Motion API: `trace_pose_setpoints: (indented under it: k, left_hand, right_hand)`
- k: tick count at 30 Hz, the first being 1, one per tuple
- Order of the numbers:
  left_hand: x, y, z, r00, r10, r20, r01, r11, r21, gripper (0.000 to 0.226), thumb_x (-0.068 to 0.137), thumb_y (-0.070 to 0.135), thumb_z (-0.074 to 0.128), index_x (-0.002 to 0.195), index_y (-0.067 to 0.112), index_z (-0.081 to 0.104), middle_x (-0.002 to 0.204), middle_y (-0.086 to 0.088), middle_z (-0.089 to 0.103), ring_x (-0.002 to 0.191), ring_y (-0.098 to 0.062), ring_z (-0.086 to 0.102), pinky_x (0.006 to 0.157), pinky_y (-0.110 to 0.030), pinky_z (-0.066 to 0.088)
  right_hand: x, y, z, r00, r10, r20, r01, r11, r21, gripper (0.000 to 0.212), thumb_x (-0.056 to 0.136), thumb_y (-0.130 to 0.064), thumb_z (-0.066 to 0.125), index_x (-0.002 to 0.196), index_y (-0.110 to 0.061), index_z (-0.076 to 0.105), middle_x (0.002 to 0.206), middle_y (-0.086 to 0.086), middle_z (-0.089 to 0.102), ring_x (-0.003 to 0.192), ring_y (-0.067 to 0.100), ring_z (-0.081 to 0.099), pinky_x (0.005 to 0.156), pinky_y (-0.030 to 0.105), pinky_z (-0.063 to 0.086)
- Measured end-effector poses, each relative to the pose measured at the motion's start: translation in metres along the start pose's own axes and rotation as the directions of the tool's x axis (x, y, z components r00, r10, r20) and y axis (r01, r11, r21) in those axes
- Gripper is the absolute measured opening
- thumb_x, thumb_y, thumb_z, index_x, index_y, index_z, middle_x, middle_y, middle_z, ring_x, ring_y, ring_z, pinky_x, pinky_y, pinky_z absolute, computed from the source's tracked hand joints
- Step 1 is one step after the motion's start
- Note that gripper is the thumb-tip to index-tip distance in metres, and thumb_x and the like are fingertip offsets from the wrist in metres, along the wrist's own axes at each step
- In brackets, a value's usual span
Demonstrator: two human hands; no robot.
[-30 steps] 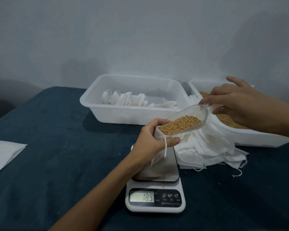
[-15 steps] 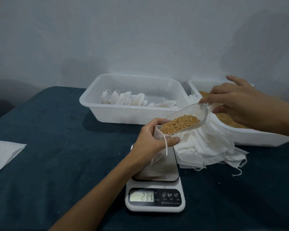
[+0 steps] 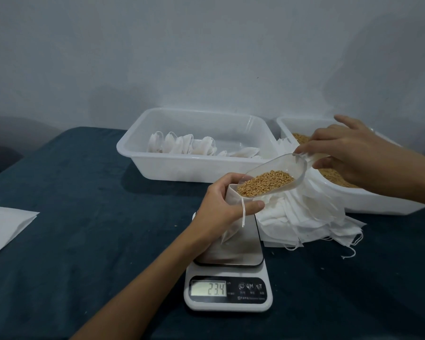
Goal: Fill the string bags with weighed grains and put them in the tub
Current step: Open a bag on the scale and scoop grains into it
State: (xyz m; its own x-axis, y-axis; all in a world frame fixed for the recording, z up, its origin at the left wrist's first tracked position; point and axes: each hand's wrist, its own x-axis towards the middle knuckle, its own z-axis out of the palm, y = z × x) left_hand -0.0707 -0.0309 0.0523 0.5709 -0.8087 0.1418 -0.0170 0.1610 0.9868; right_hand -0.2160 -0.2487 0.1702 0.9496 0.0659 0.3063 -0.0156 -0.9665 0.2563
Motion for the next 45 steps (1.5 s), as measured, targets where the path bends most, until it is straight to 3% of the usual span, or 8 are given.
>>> trace_pose_setpoints:
  k: [9,15,18,22,27,30,34,45]
  left_hand:
    - [0.001,0.000,-0.002,1.000,0.013,-0.002,-0.013,1.000,0.007,0.048,0.082,0.004,0.085,0.124,0.017,0.066,0.125,-0.005,0.072,0.102,-0.021,0.076,0.093,-0.029,0.058]
    - [0.000,0.000,-0.002,1.000,0.016,-0.018,-0.015,0.999,0.029,0.047,0.083,0.005,0.085,0.124,0.019,0.067,0.127,-0.005,0.070,0.101,-0.019,0.076,0.095,-0.030,0.059]
    - [0.000,0.000,-0.002,0.999,0.013,-0.043,-0.012,1.000,0.021,0.047,0.082,0.004,0.085,0.123,0.018,0.067,0.112,-0.010,0.074,0.099,-0.019,0.074,0.090,-0.029,0.060]
    - [0.001,-0.001,-0.001,0.998,0.014,-0.058,-0.011,0.998,0.056,0.043,0.084,0.005,0.084,0.122,0.017,0.066,0.101,-0.006,0.073,0.095,-0.019,0.071,0.089,-0.030,0.057]
    - [0.001,-0.001,-0.001,0.999,0.009,-0.040,-0.006,0.996,0.083,0.041,0.093,0.005,0.075,0.129,0.020,0.063,0.100,-0.002,0.077,0.099,-0.017,0.074,0.088,-0.023,0.055]
    - [0.001,-0.002,-0.002,0.999,0.025,-0.045,-0.020,0.994,0.104,0.041,0.092,0.006,0.075,0.128,0.021,0.063,0.099,-0.001,0.077,0.096,-0.015,0.074,0.084,-0.022,0.055]
    - [0.001,-0.003,-0.002,0.996,0.054,-0.072,-0.043,0.989,0.139,0.043,0.087,0.010,0.080,0.124,0.027,0.064,0.098,0.002,0.076,0.098,-0.012,0.072,0.081,-0.016,0.053]
    - [0.003,-0.004,0.000,0.993,0.091,-0.076,-0.082,0.989,0.124,0.043,0.087,0.008,0.080,0.122,0.028,0.066,0.098,0.001,0.075,0.095,-0.012,0.073,0.083,-0.022,0.052]
  right_hand:
    - [-0.001,-0.002,0.003,0.997,0.060,0.047,-0.063,0.996,0.058,0.035,0.088,-0.004,0.073,0.120,-0.018,0.071,0.102,-0.007,0.064,0.104,0.025,0.064,0.120,0.054,0.021]
    - [-0.004,-0.005,0.005,0.976,0.160,0.145,-0.192,0.952,0.238,0.033,0.095,-0.007,0.064,0.125,-0.021,0.066,0.104,-0.021,0.053,0.102,0.000,0.051,0.123,0.042,0.017]
    - [-0.007,-0.006,0.004,0.977,0.159,0.138,-0.196,0.929,0.313,0.030,0.095,-0.005,0.064,0.121,-0.019,0.068,0.101,-0.026,0.054,0.095,-0.020,0.046,0.105,0.035,0.030]
    - [-0.013,0.001,0.007,0.980,0.173,0.094,-0.196,0.900,0.388,0.027,0.094,-0.004,0.064,0.117,-0.017,0.068,0.107,-0.011,0.066,0.100,0.000,0.058,0.089,0.030,0.042]
    - [-0.027,0.031,0.015,0.943,0.315,0.104,-0.327,0.831,0.449,0.029,0.095,-0.008,0.063,0.121,-0.020,0.066,0.110,-0.012,0.068,0.105,-0.002,0.062,0.087,0.018,0.042]
    - [-0.035,0.052,0.023,0.893,0.442,0.086,-0.438,0.809,0.392,0.026,0.096,-0.008,0.063,0.121,-0.011,0.066,0.107,-0.004,0.068,0.102,0.014,0.065,0.083,0.021,0.044]
    - [-0.045,0.083,0.043,0.741,0.659,0.127,-0.665,0.695,0.273,0.021,0.099,-0.015,0.062,0.118,-0.006,0.066,0.113,0.011,0.069,0.107,0.029,0.063,0.095,0.044,0.049]
    - [-0.054,0.123,0.095,0.464,0.837,0.291,-0.870,0.493,-0.028,0.020,0.100,-0.022,0.058,0.105,-0.004,0.065,0.106,0.015,0.069,0.095,0.031,0.063,0.085,0.041,0.052]
